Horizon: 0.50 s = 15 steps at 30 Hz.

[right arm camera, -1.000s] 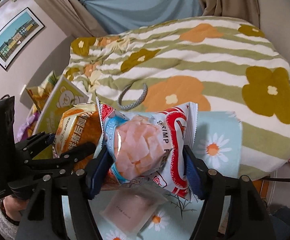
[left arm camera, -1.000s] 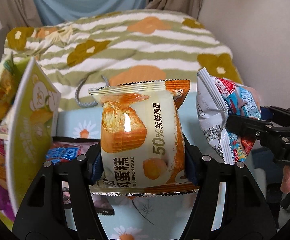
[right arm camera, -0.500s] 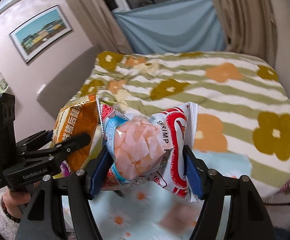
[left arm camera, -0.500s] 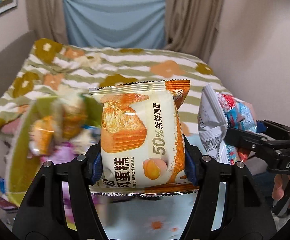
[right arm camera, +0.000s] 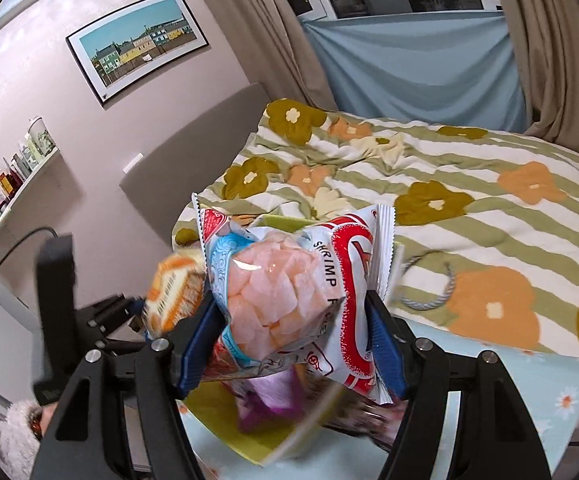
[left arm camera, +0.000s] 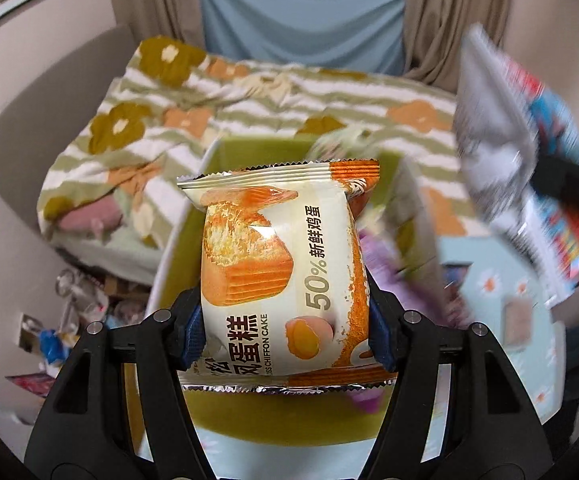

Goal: Organize snacks
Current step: 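Carry both bags into the box and open both grippers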

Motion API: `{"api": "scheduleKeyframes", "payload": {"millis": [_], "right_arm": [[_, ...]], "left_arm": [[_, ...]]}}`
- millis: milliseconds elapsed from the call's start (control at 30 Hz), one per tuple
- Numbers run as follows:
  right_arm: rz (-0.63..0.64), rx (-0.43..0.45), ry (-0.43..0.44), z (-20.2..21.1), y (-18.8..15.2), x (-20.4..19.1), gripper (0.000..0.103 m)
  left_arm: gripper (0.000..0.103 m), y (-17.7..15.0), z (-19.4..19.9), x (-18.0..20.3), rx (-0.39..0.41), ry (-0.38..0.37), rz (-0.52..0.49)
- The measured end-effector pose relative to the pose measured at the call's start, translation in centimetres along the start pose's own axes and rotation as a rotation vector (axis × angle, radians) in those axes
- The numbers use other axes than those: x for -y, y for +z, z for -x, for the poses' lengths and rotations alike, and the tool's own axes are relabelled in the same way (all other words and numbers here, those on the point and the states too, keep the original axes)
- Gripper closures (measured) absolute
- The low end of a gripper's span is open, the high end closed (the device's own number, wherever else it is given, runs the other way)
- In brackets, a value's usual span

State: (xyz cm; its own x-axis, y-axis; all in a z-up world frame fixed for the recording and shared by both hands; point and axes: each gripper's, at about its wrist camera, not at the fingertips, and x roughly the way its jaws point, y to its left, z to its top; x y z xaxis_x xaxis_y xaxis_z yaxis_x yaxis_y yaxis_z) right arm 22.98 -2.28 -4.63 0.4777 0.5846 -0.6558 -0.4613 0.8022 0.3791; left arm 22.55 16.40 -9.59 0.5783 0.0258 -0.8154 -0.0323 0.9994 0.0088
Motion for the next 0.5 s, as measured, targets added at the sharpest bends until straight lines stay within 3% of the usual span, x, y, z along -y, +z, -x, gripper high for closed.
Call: {"api": "scheduleKeyframes", "payload": {"millis": [133, 167, 200, 233, 500], "right_arm": [[-0.01, -0.018, -0.013, -2.2, -0.1, -1.5, 0.037], [-0.014, -0.022, -0.018, -2.8, -0.2, -1.9, 0.037], [-0.017, -0.028, -0.022, -3.2, -0.3, -2.2, 0.037], [-0.017, -0.032, -0.025, -3.5, -0.4, -2.5, 0.037], [-0.004, -0.064, -0.057, -5.2, -0.7, -4.8, 0.037]], "left_arm": [[0.038, -1.7, -2.4, -2.2, -0.048, 0.002, -0.018], [0.032, -2.1, -2.9, -2.5, -0.057, 0.012, -0.023], [0.013, -2.3, -3.1, -2.7, -0.059, 0.015, -0.026], [0.002, -2.7, -3.1, -3.0, -0.055, 0.018, -0.024], [0.0, -3.4, -1.1, -4.8, -0.023, -0.011, 0.012]]}}
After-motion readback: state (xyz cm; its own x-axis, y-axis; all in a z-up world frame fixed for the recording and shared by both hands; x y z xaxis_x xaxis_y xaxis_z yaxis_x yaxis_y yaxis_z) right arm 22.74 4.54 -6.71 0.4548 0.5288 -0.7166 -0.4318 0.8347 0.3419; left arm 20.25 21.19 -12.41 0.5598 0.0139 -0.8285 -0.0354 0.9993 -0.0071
